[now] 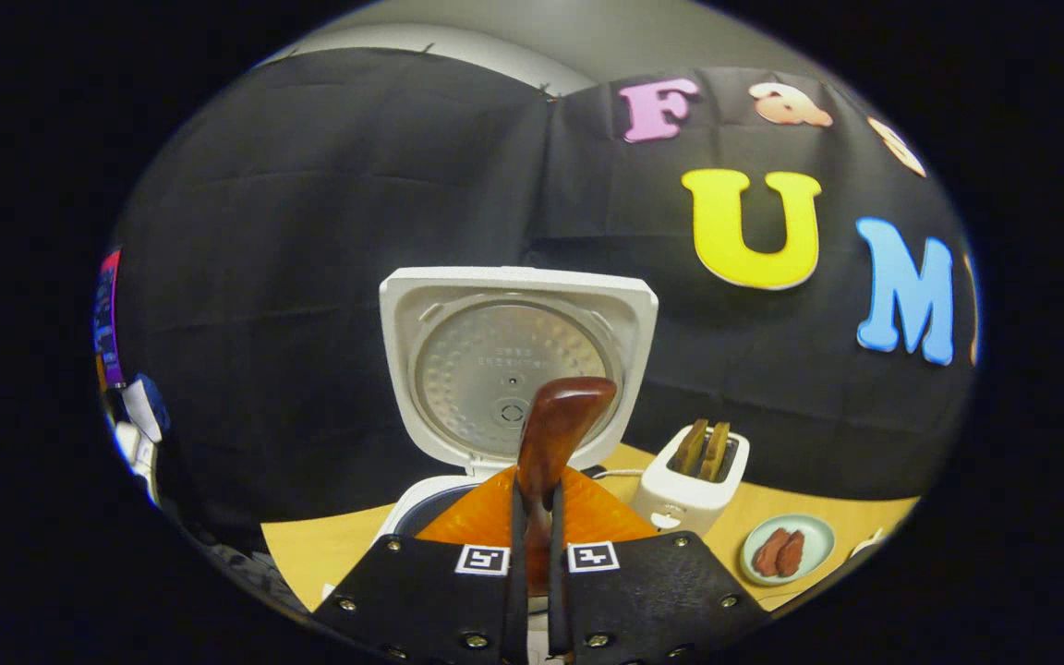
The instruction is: Close the left gripper, press the button to open the rice cooker; take a wooden spoon from the chopstick holder with the right hand, scoop a spoonful of rice and pour it into the rice cooker, then put the wooden spoon back into the chopstick holder.
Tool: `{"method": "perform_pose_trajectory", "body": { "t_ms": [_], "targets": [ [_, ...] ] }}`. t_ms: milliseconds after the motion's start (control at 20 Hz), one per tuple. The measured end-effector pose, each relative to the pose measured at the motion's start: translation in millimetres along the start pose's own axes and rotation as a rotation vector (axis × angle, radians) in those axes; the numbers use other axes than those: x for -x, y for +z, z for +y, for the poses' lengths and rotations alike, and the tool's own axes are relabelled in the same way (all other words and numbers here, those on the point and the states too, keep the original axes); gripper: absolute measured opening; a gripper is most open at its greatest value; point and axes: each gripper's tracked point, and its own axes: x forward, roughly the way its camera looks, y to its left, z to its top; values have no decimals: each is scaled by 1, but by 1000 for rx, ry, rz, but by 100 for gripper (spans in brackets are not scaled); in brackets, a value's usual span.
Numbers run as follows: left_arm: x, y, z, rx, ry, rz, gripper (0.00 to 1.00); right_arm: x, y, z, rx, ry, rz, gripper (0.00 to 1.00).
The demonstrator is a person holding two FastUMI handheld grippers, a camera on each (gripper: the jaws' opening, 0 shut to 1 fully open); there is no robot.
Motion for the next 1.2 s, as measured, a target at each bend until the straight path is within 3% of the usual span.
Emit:
{"method": "perform_pose_trajectory", "body": {
  "t_ms": [200, 350, 600, 750, 1200],
  "targets": [
    [-3, 3, -3, 3, -6, -6, 100, 9, 19, 1, 191, -34, -96, 9],
    [-4, 7, -7, 2, -13, -15, 95, 17, 36, -5, 247, -60, -143, 9],
    [-7, 18, -23, 10, -35, -37, 95, 32, 60, -24, 85, -51, -160, 9],
    [-8, 26, -39, 20, -59, -52, 100, 54, 78, -43, -14, -56, -175, 9],
    [-13, 46, -127, 14, -193, -85, 99, 140, 85, -143, -100, -215, -197, 9]
  ]
}}
